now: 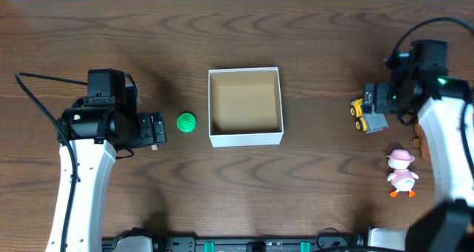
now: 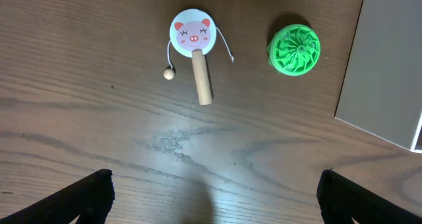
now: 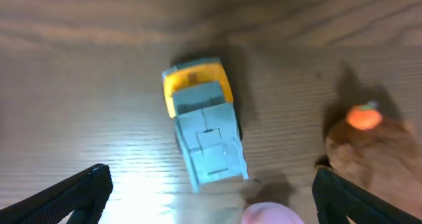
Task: Pack container
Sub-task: 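Move the right gripper to the yellow toy truck and grasp it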
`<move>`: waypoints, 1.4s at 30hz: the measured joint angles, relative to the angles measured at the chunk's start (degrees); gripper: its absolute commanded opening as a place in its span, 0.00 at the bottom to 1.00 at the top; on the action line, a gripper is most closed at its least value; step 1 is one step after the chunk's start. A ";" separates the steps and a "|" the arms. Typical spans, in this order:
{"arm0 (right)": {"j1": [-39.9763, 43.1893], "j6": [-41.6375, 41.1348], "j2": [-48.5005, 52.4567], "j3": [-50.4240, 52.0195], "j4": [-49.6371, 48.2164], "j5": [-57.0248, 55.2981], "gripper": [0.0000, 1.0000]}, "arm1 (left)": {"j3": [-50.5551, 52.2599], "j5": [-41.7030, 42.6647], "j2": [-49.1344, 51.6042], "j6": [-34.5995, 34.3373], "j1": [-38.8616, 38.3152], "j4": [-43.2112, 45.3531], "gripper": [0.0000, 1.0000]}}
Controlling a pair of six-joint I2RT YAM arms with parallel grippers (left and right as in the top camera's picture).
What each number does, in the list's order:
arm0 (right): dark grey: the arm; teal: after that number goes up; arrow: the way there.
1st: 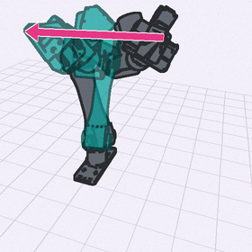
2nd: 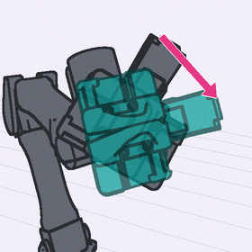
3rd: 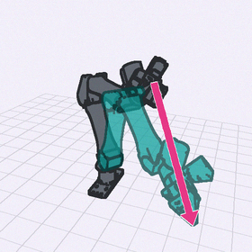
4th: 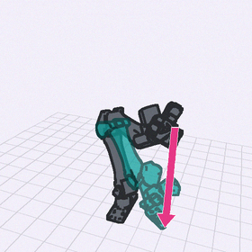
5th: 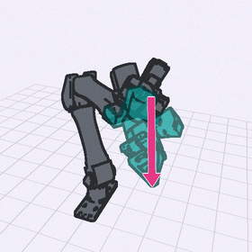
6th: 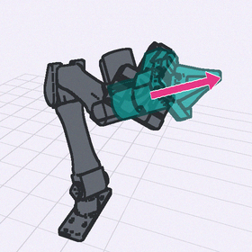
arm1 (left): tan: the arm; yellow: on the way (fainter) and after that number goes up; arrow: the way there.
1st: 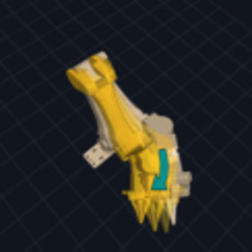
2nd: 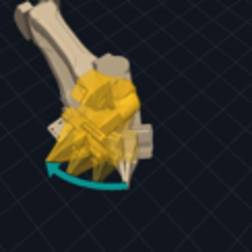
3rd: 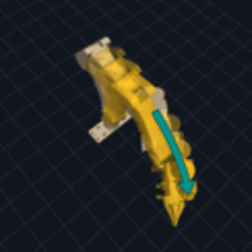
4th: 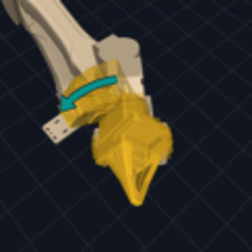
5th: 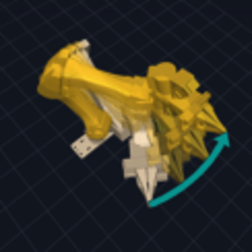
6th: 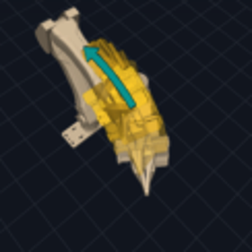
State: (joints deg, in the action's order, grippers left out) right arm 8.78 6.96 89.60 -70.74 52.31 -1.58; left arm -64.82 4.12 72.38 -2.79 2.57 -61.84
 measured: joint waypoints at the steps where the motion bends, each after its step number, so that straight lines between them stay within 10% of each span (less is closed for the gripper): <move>1: 0.00 0.70 1.42 0.07 -0.13 -0.39 0.99 | 0.00 0.00 0.00 0.00 0.00 0.00 0.98; 9: 0.00 3.06 11.15 0.20 -1.84 -3.21 0.96 | 0.00 0.00 0.00 0.00 0.00 0.15 0.98; 34: 0.00 3.19 13.09 0.35 -3.08 -1.27 0.13 | 0.00 0.00 0.00 0.00 0.00 0.17 0.98; 42: -2.49 -2.40 12.50 -2.49 2.60 1.68 0.07 | 0.00 0.00 0.00 0.00 0.00 0.17 0.98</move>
State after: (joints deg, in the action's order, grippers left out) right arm 6.28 4.56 102.10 -73.23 54.92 0.10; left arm -64.82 4.12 72.38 -2.79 2.57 -61.67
